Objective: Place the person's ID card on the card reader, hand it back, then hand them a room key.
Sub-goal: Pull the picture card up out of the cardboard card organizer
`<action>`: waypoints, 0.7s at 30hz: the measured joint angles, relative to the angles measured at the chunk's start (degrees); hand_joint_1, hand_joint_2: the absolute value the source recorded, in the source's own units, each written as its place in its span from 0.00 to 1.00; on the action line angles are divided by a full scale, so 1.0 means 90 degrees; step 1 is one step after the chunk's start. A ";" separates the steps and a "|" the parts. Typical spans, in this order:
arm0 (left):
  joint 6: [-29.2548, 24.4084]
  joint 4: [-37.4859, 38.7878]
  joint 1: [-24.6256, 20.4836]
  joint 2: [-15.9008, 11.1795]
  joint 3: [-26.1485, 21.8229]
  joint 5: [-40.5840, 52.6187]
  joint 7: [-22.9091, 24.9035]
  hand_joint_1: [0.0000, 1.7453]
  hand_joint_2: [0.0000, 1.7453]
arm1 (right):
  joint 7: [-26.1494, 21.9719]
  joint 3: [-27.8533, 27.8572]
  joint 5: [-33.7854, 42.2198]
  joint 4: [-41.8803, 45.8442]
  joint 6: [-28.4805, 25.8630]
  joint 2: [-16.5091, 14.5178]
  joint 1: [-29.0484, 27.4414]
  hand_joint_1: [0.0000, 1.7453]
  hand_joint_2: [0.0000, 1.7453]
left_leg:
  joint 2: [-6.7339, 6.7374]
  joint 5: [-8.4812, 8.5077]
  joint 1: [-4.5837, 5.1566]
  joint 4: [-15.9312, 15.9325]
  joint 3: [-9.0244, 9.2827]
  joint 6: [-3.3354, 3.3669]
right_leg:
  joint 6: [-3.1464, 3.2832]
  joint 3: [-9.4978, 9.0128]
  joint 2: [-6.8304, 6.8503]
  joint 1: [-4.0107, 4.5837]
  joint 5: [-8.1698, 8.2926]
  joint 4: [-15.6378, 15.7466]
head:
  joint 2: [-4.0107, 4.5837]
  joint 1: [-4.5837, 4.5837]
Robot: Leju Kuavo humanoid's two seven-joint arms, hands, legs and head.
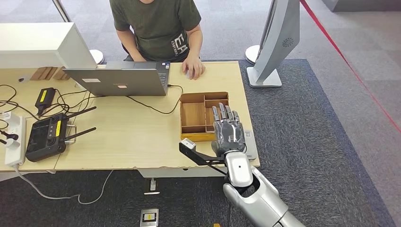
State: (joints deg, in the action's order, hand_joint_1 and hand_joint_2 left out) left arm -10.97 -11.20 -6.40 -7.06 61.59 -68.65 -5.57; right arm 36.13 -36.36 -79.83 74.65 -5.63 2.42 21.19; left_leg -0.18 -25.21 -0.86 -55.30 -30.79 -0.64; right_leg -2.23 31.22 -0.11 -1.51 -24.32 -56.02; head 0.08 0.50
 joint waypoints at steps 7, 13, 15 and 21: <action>0.0000 0.0001 0.0000 0.0000 0.0000 0.0027 0.0053 0.00 0.00 | 0.0086 -0.0018 -0.0191 -0.0331 -0.0073 -0.0026 0.0089 0.00 1.00 | 0.0000 0.0000 0.0000 0.0000 -0.0001 0.0000 | 0.0000 0.0001 0.0000 0.0000 0.0000 0.0000 | 0.0001 -0.0001; 0.0011 0.0001 0.0000 -0.0006 0.0000 0.0063 0.0006 0.00 0.00 | 0.0095 -0.0019 -0.0286 -0.0518 -0.0059 -0.0023 0.0114 0.00 1.00 | 0.0000 0.0000 0.0000 0.0000 0.0000 0.0000 | 0.0000 0.0002 0.0000 0.0000 0.0000 0.0001 | 0.0000 -0.0001; 0.0024 0.0001 0.0001 -0.0012 0.0000 0.0066 -0.0024 0.00 0.00 | 0.0095 -0.0018 -0.0296 -0.0564 -0.0058 -0.0018 0.0113 0.00 1.00 | 0.0000 0.0000 0.0000 0.0000 0.0000 0.0000 | 0.0000 0.0002 0.0000 0.0000 0.0000 0.0001 | 0.0000 -0.0001; 0.0055 0.0001 0.0002 -0.0027 0.0000 0.0073 -0.0046 0.00 0.00 | 0.0114 -0.0015 -0.0370 -0.0673 -0.0044 -0.0012 0.0111 0.00 1.00 | 0.0000 0.0000 0.0000 0.0000 0.0000 0.0000 | 0.0000 0.0003 0.0000 0.0000 0.0000 0.0000 | 0.0000 -0.0001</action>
State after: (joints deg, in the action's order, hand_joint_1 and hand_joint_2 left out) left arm -10.47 -11.19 -6.39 -7.30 61.59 -67.99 -5.98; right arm 37.15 -36.49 -83.16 68.59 -6.03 2.31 22.19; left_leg -0.18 -25.22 -0.86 -55.30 -30.79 -0.64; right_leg -2.23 31.25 -0.11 -1.51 -24.32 -56.01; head 0.08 0.49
